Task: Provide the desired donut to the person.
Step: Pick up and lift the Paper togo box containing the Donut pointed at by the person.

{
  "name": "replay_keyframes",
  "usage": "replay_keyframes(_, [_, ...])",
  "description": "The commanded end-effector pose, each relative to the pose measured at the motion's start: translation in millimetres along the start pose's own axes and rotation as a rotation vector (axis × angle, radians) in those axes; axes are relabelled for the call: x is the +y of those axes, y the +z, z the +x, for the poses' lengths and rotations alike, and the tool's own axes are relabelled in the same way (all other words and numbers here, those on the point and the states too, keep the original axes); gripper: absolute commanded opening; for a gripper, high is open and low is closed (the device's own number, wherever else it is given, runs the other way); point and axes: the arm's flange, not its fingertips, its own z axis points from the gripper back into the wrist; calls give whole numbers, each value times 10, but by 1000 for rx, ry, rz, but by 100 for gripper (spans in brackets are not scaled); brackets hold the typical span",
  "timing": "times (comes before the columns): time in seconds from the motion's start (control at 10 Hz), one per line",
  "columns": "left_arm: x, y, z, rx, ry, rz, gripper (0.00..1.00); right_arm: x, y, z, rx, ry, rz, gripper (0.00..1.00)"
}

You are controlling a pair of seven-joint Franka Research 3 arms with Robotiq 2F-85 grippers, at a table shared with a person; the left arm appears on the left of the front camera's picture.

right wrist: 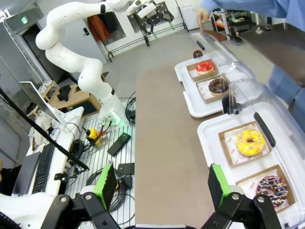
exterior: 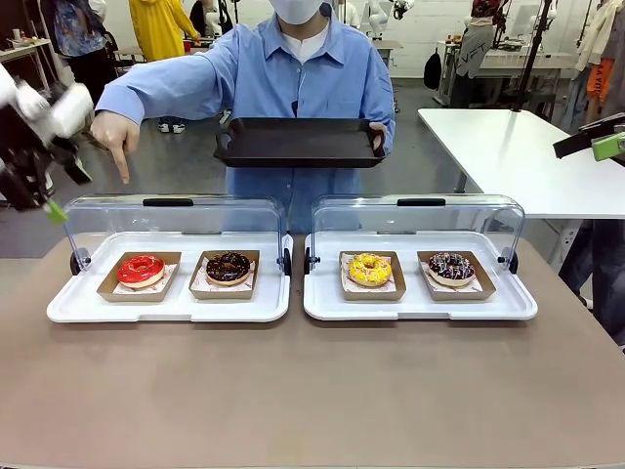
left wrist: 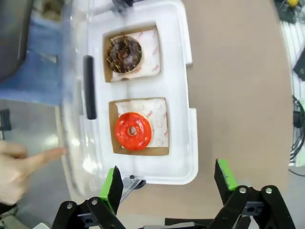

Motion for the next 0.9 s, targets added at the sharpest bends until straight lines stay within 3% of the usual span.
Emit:
replay_keyframes(0.0, [54, -363, -4, 67, 14, -39, 100, -4, 1, -3, -8, 4, 7, 100])
replay_keyframes(0.6, [-80, -1399, -254, 198, 4, -133, 100, -4, 1, -3, -8, 4, 7, 100])
replay_keyframes(0.8, [-53, -1316, -243, 169, -10, -147, 100, -4, 1, -3, -8, 4, 7, 100])
